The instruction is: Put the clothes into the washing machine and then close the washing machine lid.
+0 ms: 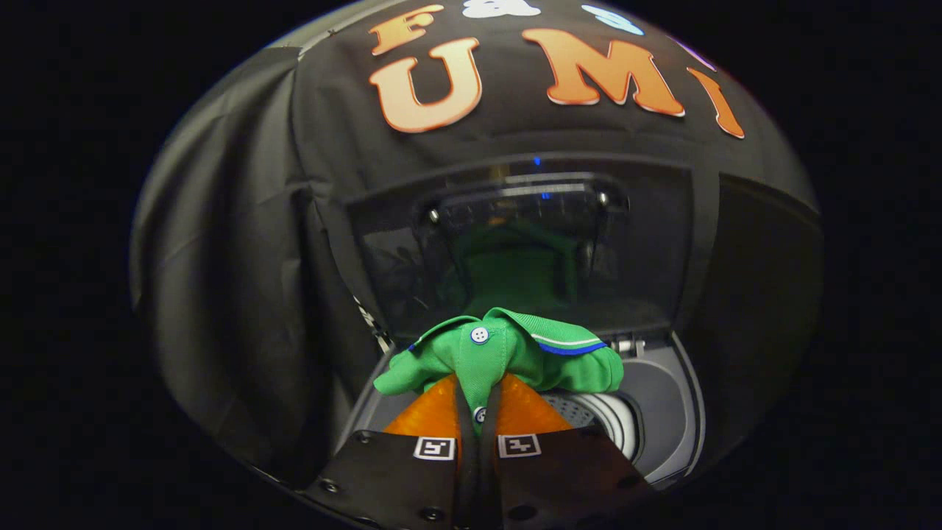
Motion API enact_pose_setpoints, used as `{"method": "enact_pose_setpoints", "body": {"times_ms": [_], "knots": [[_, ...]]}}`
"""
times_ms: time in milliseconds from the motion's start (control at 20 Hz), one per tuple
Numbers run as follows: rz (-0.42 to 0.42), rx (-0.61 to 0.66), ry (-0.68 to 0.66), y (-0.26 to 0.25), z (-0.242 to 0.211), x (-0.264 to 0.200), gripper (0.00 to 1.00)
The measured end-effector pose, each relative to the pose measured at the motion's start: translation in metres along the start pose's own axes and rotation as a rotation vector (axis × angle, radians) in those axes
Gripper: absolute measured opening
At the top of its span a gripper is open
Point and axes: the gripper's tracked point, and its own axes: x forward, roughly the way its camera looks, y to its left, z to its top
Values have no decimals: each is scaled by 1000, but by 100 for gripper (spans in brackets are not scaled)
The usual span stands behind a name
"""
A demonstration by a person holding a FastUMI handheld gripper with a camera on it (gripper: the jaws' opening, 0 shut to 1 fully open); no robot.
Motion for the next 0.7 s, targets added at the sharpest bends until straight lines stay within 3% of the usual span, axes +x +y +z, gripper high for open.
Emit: {"method": "enact_pose_setpoints", "body": {"times_ms": [250, 450, 600, 700], "knots": [[-79, 58, 256, -24, -81, 29, 8], [-114, 93, 351, -21, -103, 33, 8], [-132, 161, 527, -20, -136, 20, 8], [-154, 186, 531, -20, -137, 15, 8]]}}
